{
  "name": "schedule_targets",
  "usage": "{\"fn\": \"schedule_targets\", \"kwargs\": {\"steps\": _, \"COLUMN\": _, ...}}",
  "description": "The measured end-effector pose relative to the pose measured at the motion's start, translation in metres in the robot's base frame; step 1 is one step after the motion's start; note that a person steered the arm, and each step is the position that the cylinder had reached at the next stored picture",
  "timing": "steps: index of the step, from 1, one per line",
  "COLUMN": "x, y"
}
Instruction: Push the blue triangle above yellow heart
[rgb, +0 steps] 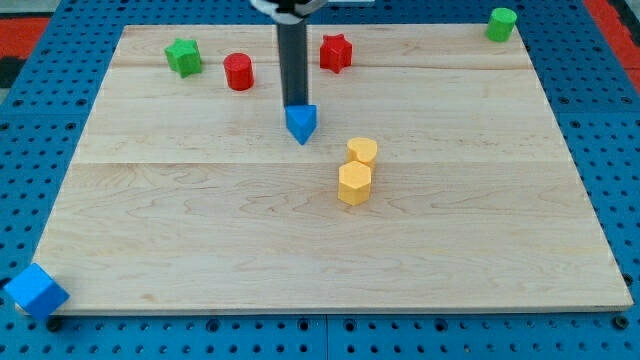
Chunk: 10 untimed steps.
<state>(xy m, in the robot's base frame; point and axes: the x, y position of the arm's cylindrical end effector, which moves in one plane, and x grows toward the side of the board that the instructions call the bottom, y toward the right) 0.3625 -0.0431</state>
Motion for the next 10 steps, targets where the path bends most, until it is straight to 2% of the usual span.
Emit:
{"fn": "schedule_targets", "kwargs": {"steps": 2, "x": 0.080, "y": -0.006}}
{"fn": "schedule_targets", "kwargs": {"steps": 5, "x": 0.073, "y": 0.028}}
{"fn": "schedule_targets", "kwargs": {"steps": 7, "x": 0.072, "y": 0.075}}
{"fn": "schedule_targets", "kwargs": {"steps": 9, "x": 0.033, "y": 0.072}}
{"fn": "schedule_targets", "kwargs": {"steps": 10, "x": 0.029, "y": 0.071}}
